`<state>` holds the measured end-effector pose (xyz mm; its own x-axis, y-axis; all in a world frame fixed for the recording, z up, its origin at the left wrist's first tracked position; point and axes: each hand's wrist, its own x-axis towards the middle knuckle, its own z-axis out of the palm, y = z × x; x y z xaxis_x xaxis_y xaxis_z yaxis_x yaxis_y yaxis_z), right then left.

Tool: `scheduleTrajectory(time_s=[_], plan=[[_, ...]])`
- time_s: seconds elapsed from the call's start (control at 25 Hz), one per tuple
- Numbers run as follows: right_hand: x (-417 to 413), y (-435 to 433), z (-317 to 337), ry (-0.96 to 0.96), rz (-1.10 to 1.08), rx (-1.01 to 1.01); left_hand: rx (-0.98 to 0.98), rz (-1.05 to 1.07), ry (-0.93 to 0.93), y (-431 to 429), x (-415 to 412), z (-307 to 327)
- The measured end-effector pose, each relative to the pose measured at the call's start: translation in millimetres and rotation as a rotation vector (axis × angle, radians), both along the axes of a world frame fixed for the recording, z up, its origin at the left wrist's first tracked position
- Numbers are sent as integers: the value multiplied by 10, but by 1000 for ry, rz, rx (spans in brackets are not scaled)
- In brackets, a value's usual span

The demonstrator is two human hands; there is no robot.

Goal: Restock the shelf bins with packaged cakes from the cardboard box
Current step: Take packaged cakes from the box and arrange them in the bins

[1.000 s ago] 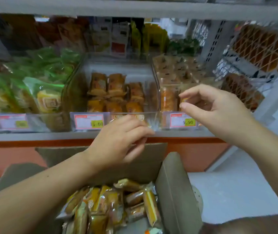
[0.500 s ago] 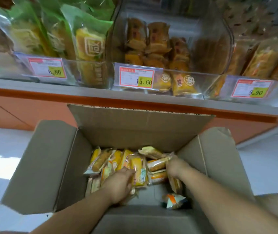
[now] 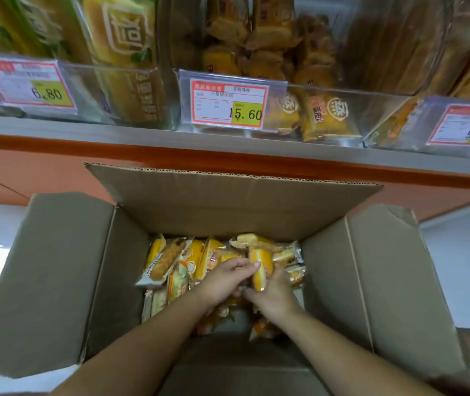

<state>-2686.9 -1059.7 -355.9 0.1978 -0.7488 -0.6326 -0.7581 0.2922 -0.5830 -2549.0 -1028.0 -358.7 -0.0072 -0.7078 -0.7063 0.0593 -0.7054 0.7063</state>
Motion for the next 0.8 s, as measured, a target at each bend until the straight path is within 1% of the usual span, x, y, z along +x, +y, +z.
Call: scheduleTrajectory(time_s=[0.04, 0.08, 0.12, 0.16, 0.24, 0.28, 0.32, 0.4, 0.48, 0.56, 0.6, 0.64, 0.72, 0.8], plan=[[33, 47, 13, -62, 87, 53, 38, 31, 12, 4, 6, -4], [46, 38, 37, -124, 128, 146, 65, 76, -4, 25, 49, -13], [42, -18, 43, -172, 124, 205, 105, 115, -28, 58, 129, -67], [24, -101, 22, -181, 87, 161, 152, 155, -41, 90, 233, -99], [-24, -320, -41, -15, 34, -137, 222, 227, 21, 138, 410, -87], [-33, -416, -68, 86, 72, -261, 215, 262, 62, 146, 469, -50], [-12, -488, -116, 144, 144, -334, 214, 299, 90, 162, 506, -38], [106, -551, -221, 183, 272, -345, 215, 332, 130, 172, 541, -41], [226, -536, -290, 259, 306, -330, 214, 328, 154, 183, 505, 45], [249, -479, -325, 341, 323, -374, 223, 311, 155, 229, 497, 106], [235, -446, -289, 336, 307, -388, 234, 309, 165, 250, 494, 146], [212, -411, -239, 287, 267, -395, 244, 317, 176, 279, 506, 155], [142, -317, -104, 109, 169, -416, 281, 350, 230, 301, 509, 162], [90, -168, 56, -60, 170, -459, 296, 407, 314, 279, 494, 200]])
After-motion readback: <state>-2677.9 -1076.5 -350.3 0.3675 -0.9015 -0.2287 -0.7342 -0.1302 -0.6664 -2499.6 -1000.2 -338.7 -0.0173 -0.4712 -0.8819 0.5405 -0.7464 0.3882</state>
